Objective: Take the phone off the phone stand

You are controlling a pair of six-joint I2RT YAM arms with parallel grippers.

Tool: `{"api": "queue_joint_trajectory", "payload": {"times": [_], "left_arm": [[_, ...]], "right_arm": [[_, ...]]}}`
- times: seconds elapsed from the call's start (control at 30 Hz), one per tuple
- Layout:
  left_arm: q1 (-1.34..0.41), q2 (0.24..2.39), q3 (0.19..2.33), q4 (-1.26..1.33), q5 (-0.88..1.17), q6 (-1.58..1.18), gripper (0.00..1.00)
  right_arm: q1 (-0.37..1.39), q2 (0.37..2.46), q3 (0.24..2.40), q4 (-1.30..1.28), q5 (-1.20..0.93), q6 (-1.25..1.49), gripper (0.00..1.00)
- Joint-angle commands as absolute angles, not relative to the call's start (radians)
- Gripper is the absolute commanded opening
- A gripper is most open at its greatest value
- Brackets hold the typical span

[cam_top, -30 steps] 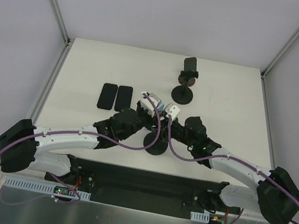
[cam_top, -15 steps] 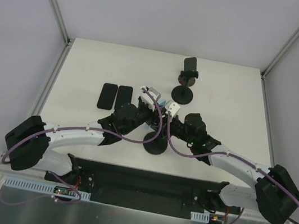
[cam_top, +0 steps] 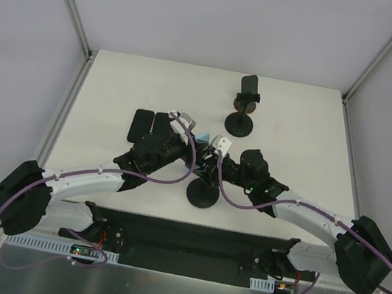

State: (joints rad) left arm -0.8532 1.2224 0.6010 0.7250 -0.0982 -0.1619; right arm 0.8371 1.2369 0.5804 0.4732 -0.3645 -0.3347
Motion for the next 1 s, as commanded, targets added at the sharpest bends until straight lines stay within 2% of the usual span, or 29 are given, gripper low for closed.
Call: {"api": "queue_joint_trajectory", "payload": {"times": [0.0,0.2,0.47,0.73,0.97], "left_arm": [[-0.743,1.119,0.571,0.729,-0.019,-0.16,0.0],[-0.652,1.02,0.551,0.621,0.13,-0.138,0.0],[-0.598,0.919,0.551,0.506,0.23,-0.086,0.0],[-0.588,0.874,0.548,0.446,0.19,-0.092,0.0],[-0.591,0.842,0.564,0.388,0.112,-0.159,0.0]], "right_arm": [[0.858,1.195,0.583,0.453,-0.583,-0.353,0.01],[0.841,1.196,0.578,0.448,-0.594,-0.353,0.01],[0.815,1.195,0.568,0.451,-0.523,-0.336,0.01],[0.805,1.172,0.561,0.454,-0.476,-0.331,0.01],[0.804,1.138,0.535,0.462,-0.292,-0.331,0.01]]}}
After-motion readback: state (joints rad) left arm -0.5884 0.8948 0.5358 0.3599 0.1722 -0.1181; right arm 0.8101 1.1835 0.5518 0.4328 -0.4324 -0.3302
